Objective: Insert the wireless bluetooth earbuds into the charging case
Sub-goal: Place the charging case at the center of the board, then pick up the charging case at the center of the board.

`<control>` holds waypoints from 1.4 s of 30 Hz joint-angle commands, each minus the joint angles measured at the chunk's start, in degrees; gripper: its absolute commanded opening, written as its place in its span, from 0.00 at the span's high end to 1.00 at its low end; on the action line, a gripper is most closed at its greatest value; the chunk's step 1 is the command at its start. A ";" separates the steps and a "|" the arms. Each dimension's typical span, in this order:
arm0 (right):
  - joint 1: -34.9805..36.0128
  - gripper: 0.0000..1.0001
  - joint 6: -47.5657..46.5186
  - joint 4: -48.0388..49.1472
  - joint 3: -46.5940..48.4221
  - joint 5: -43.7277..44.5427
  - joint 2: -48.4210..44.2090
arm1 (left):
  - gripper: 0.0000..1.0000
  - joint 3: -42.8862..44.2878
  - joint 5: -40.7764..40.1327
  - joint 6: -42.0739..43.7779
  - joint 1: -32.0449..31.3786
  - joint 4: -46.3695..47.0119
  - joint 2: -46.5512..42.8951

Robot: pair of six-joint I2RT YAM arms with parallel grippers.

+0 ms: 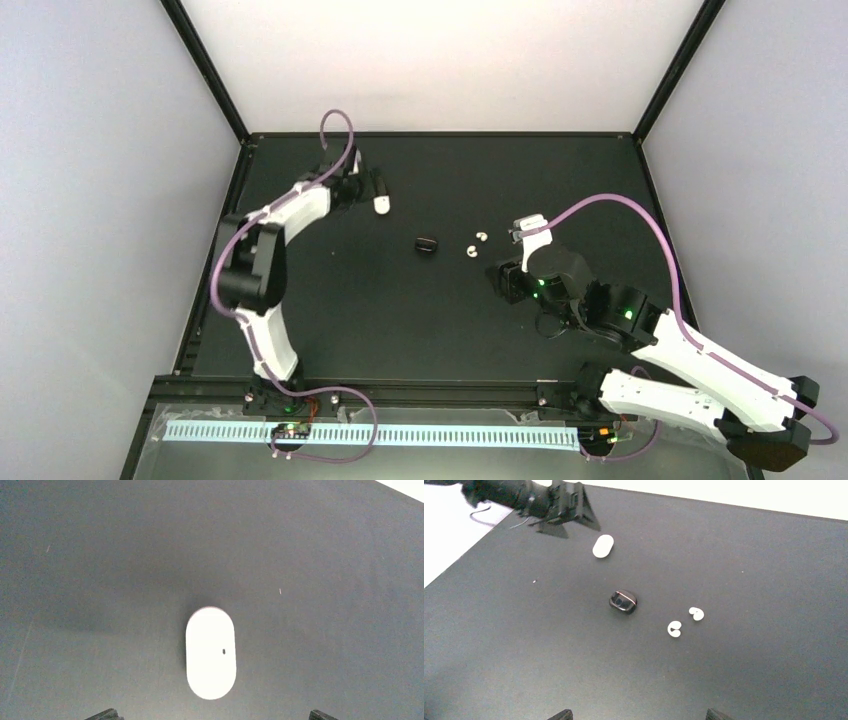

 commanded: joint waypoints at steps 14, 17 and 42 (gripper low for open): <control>-0.12 0.31 -1.30 -1.95 2.35 2.12 1.06 | 0.08 29.31 -6.88 9.38 -2.74 -18.64 23.01; -0.12 0.31 -1.26 -2.65 3.03 2.48 1.04 | 0.16 32.62 -9.44 9.91 -3.30 -20.90 25.57; -0.12 0.31 -0.22 -2.94 3.84 2.48 -0.15 | 0.83 30.78 -8.88 9.34 -3.85 -22.23 20.08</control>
